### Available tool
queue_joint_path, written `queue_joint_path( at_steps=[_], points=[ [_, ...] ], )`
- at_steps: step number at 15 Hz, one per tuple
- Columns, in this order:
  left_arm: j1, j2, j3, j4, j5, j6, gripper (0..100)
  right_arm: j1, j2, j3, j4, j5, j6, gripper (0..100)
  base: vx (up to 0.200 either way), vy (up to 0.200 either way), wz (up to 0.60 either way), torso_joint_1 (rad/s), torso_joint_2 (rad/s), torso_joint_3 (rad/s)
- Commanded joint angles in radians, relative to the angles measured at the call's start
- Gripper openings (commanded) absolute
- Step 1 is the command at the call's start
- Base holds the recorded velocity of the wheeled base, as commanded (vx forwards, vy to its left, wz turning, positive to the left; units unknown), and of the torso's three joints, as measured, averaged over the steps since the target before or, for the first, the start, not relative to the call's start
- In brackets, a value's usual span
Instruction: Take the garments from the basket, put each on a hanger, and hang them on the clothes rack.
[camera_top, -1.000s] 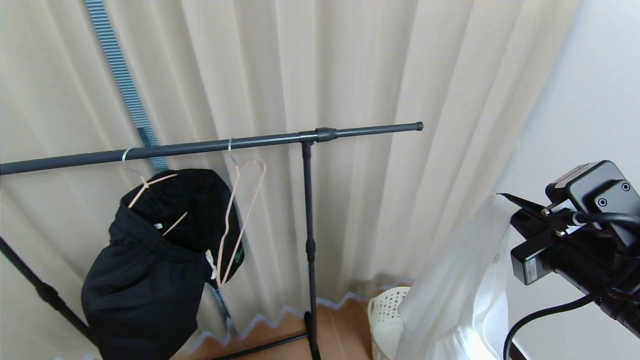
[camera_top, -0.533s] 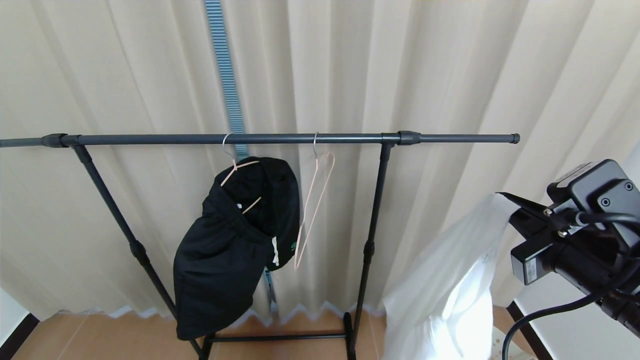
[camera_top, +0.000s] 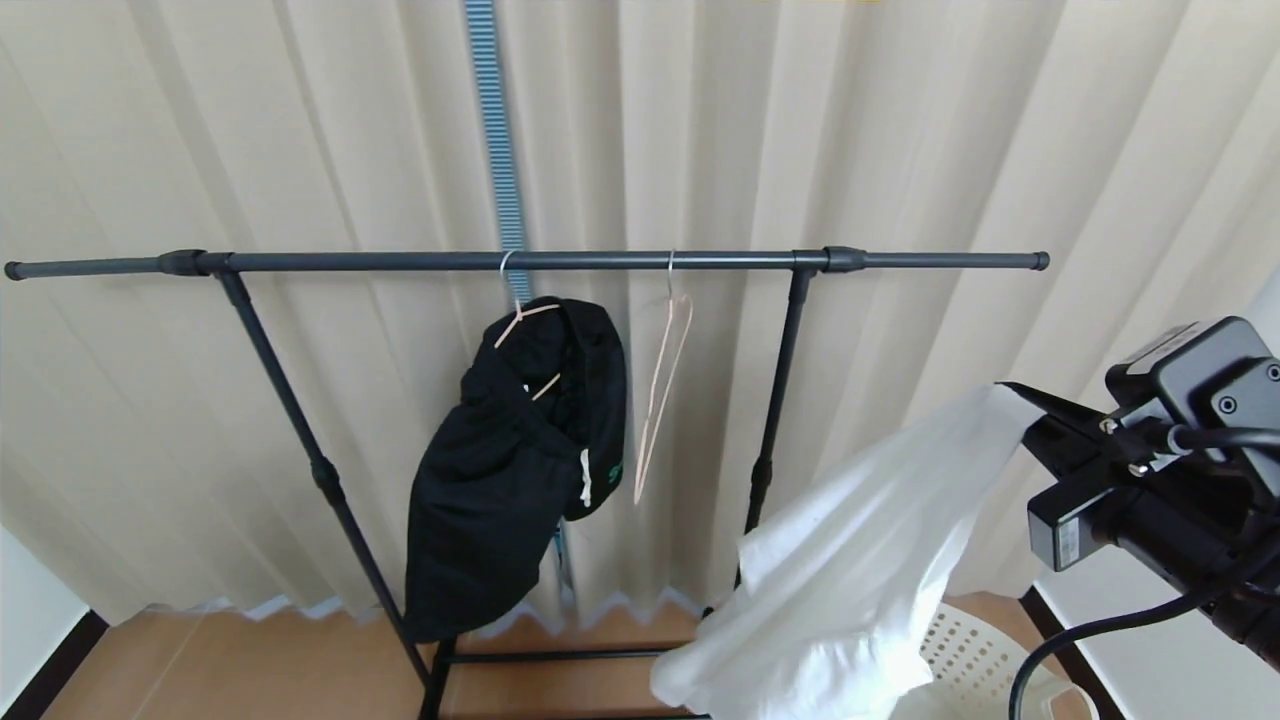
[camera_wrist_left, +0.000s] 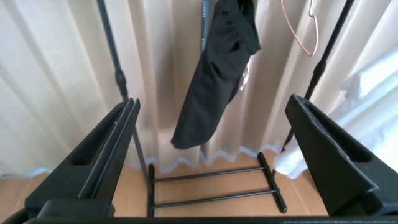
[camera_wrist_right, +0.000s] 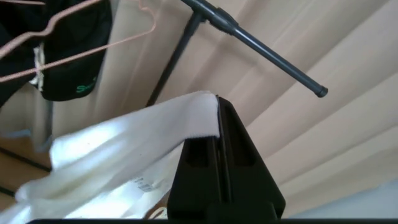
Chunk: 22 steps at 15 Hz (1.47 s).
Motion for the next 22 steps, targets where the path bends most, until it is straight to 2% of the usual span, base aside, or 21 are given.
queue_joint_path(
  at_steps=[1, 5, 8, 22],
  points=[
    [0.0, 0.001, 0.0, -0.001, 0.0, 0.0, 100, -0.001, -0.005, 0.001, 0.002, -0.001, 0.0, 0, 0.0, 0.2, 0.0, 0.007, 0.01, 0.002],
    [0.0, 0.001, 0.0, -0.001, 0.0, 0.0, 100, 0.002, -0.004, -0.002, 0.005, 0.025, -0.019, 0, 0.0, 0.0, 0.0, 0.0, 0.0, 0.0],
    [0.0, 0.001, 0.0, -0.001, 0.001, -0.002, 100, 0.001, -0.008, 0.017, -0.007, 0.059, -0.02, 0, 0.0, 0.0, -0.4, 0.014, 0.0, 0.0],
    [0.002, 0.001, -0.009, 0.027, 0.015, 0.004, 100, 0.008, -0.005, 0.02, 0.003, 0.052, -0.016, 0, 0.0, 0.0, 0.0, 0.0, 0.0, 0.0]
  ],
)
